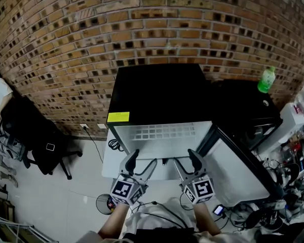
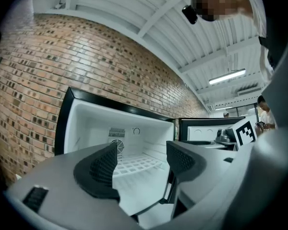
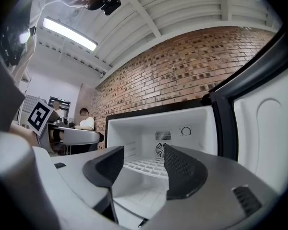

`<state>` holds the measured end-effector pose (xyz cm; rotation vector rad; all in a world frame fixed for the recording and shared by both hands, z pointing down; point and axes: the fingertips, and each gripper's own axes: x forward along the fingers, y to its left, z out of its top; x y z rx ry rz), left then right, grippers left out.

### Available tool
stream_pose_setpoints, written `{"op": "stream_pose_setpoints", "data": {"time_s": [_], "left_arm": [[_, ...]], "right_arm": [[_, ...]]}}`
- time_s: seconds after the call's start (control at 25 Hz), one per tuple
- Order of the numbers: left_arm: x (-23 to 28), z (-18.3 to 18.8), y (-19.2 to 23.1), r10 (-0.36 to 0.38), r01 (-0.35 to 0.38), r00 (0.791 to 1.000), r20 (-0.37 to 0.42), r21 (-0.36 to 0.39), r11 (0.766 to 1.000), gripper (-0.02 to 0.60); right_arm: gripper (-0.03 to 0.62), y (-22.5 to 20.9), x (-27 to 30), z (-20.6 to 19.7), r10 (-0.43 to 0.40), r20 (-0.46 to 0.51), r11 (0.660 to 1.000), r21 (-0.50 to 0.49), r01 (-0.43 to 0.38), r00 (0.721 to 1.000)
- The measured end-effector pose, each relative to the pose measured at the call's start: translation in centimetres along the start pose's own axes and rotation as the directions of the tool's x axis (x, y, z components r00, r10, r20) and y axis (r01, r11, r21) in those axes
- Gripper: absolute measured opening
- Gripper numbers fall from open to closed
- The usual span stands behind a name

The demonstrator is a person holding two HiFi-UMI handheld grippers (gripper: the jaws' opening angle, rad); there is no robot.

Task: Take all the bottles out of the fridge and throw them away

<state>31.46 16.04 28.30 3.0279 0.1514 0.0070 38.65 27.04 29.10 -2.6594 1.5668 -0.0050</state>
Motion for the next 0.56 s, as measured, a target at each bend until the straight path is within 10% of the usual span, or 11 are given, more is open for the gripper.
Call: {"op": "stream_pose_setpoints", "data": {"time_s": [0.56], "left_arm": [[-0.9,-1.2,1.2,0.084,-0.084,0.996,0.003,0.007,0.996,0.308]], "right_arm": [[0.284,-0.5,0.0,0.4,0.016,-0.054,0.994,-0.108,-0.022,0.998]]}}
